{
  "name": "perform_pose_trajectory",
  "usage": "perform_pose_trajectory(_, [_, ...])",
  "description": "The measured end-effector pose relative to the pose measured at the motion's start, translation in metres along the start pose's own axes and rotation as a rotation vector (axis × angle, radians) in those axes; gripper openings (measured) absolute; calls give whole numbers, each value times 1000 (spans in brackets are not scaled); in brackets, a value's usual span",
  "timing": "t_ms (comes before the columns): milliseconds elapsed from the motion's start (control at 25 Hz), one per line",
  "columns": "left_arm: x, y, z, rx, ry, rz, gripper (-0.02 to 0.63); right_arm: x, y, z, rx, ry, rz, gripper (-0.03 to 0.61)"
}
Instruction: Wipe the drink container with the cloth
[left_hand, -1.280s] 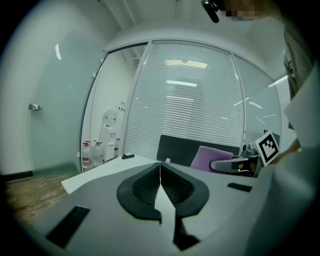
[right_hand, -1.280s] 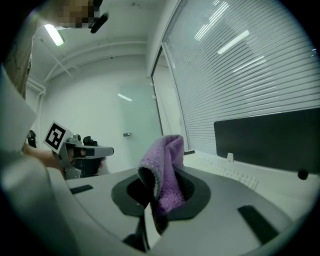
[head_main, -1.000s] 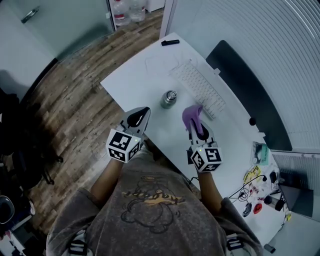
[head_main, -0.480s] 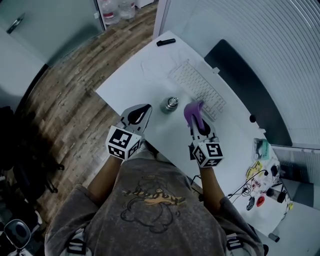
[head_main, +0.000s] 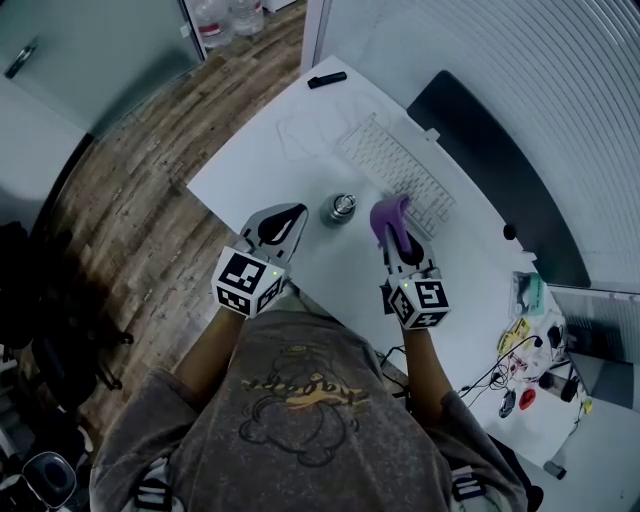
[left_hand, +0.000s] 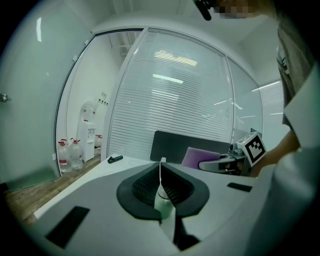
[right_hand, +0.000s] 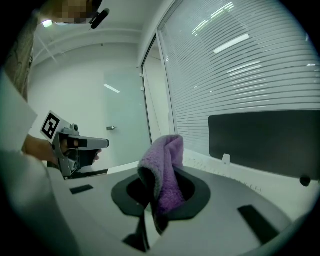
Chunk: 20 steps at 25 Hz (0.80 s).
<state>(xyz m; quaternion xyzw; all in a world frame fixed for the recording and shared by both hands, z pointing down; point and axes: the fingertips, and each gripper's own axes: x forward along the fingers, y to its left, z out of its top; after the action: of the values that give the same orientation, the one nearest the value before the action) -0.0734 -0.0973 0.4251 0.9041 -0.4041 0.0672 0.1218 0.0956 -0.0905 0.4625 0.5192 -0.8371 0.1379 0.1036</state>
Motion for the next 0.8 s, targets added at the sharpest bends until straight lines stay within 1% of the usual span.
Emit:
perform_pose_trajectory(280, [12, 4, 2, 22, 0, -12, 21, 16, -4, 2, -8, -11, 29, 48])
perform_pose_trajectory(560, [21, 8, 5, 10, -2, -19, 25, 26, -9, 0, 8, -1, 51, 49])
perform_pose_trajectory(600, [24, 7, 4, 6, 2, -29, 34, 27, -11, -1, 12, 0, 52, 49])
perform_pose_trajectory(680, [28, 1, 3, 4, 9, -60, 115, 28, -14, -2, 20, 4, 54, 48])
perform_pose_trajectory(800, [33, -6, 2, 16, 12, -92, 156, 30, -15, -4, 22, 10, 61, 49])
